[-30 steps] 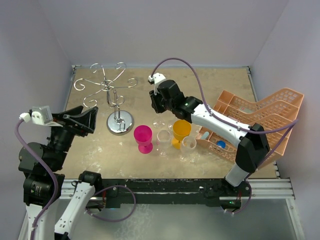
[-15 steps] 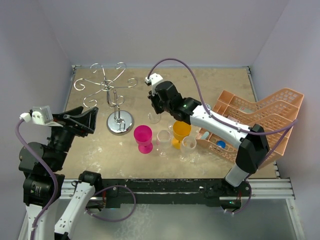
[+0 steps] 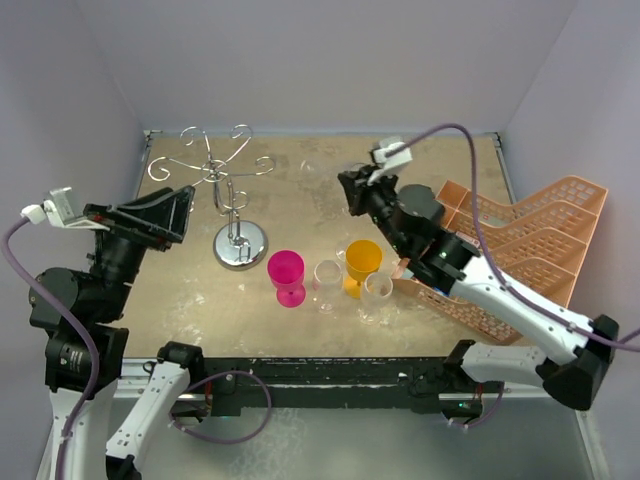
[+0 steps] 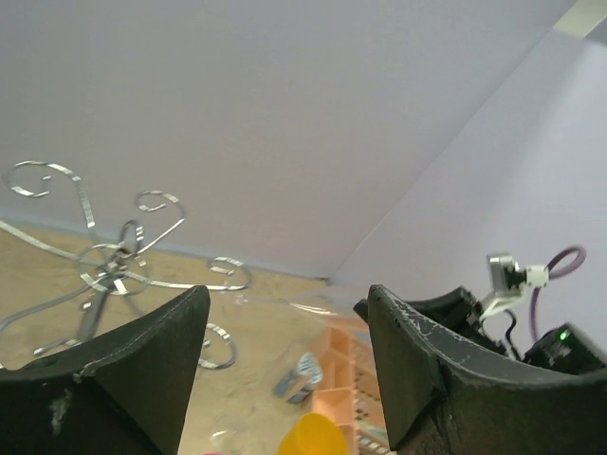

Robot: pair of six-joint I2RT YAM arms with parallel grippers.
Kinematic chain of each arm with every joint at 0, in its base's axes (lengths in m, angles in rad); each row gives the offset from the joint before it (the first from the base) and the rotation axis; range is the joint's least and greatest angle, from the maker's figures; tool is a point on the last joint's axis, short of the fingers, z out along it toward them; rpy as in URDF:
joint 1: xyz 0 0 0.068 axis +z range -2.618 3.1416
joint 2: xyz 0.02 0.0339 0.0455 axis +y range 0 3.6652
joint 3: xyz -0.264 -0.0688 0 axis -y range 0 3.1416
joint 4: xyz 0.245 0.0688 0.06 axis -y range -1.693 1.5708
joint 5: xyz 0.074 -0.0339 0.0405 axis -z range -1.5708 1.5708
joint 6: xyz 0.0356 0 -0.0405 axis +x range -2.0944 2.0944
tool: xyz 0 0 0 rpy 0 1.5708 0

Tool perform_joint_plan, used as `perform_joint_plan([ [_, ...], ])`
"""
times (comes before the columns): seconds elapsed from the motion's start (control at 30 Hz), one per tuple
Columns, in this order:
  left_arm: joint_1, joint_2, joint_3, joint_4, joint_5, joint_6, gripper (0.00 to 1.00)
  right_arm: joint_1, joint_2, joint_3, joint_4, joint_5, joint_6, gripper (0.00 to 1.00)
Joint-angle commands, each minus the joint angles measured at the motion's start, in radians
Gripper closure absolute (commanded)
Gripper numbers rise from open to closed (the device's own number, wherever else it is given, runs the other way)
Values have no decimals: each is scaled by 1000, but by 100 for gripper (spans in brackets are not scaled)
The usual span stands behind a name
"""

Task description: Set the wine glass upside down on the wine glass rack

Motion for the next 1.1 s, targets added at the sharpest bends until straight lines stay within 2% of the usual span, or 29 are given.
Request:
perform_joint_plan([
  [0.0, 9, 53, -6, 272, 79, -223, 35, 2, -142, -87, 326, 103, 57, 100],
  [0.3, 8, 247, -27, 530, 180, -502, 35, 3, -286, -239, 674, 66, 174, 100],
  [0.43, 8, 289, -54, 589, 177, -575, 35, 2, -295, -278, 805, 0, 238, 100],
  [0.6, -12, 323, -111, 699, 179, -661, 34, 2, -277, -292, 888, -77, 312, 100],
  [0.8, -45, 362, -143, 735, 131, -692, 34, 2, -225, -301, 1013, -159, 387, 100],
  [1.07, -107, 437, -136, 812, 118, -710, 34, 2, -159, -278, 1052, -218, 441, 100],
])
